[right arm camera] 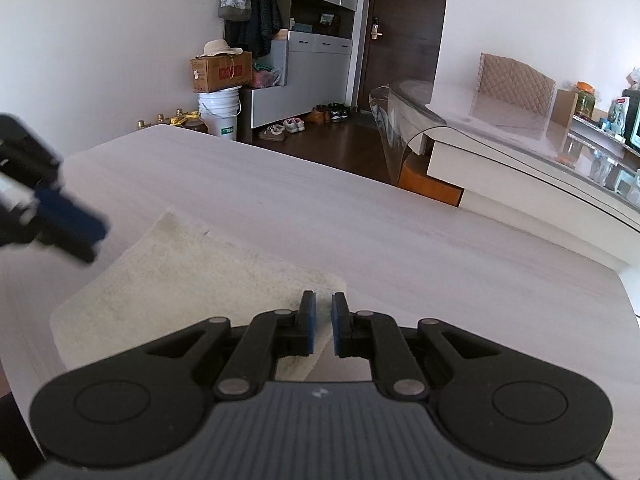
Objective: Fold towel
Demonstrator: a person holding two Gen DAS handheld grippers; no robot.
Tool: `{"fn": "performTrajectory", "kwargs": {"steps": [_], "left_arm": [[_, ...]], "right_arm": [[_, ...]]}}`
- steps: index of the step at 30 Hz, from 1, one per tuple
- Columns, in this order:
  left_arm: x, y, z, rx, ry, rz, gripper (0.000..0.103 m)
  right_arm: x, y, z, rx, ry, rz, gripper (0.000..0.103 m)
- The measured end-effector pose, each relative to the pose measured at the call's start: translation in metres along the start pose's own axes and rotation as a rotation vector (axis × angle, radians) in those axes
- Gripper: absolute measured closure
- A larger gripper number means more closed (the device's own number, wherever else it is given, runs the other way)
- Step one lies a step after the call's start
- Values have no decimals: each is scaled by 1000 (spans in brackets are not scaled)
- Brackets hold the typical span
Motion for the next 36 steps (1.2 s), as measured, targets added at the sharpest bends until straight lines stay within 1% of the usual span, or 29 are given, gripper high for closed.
{"fn": "performTrajectory", "kwargs": {"steps": [1,4,5,7,9,10,12,18,22,23,25,27,29,31,36], "left_arm": [[4,1,2,5,4,10,87],[22,3,8,4,22,11,87],[28,4,10,12,29,30,87],[32,7,10,2,29,43,87],[36,15,11,-30,26,52,86],[38,17,10,-34,28,57,81],[43,22,8,-61,24,55,79],[36,25,7,-94,10,55,78],[18,22,5,-100,-26,84,77],[11,16,4,-94,-39,80,77],[2,1,0,-78,-48,41,77],[-1,-15,-5,-49,-41,10,77],[3,-25,-12,-41,-23,-12,77],[9,-27,-16,-54,-12,-12,77],[12,-27,-23,-73,-24,-3,77]], "right_arm": [[-1,1,0,-2,0,-3,92],[-3,3,0,-3,0,-7,92],[-1,3,0,-3,-1,-7,92],[3,1,3,-1,-1,-6,92],[5,1,4,-4,-1,-7,92],[6,3,5,-2,-1,-7,92],[7,6,5,3,-2,-6,92],[-3,-4,6,32,-12,6,92],[-27,-14,7,115,-61,47,92],[-33,-12,6,116,-66,65,91],[-44,-5,2,104,-72,103,91],[-51,2,-3,81,-68,127,91],[-54,7,-8,63,-54,135,91],[-56,10,-14,52,-37,137,91],[-56,9,-25,55,-7,122,91]]}}
Point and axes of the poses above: each gripper's, at about its wrist camera, not at the fingertips, and x roughly the way its jaws point, y to its left, z to its top, the point moved 3 cm from there along x, roughly the way its jaws point, and after that the axes turned 7 degrees about y, right-handed, at the moved point
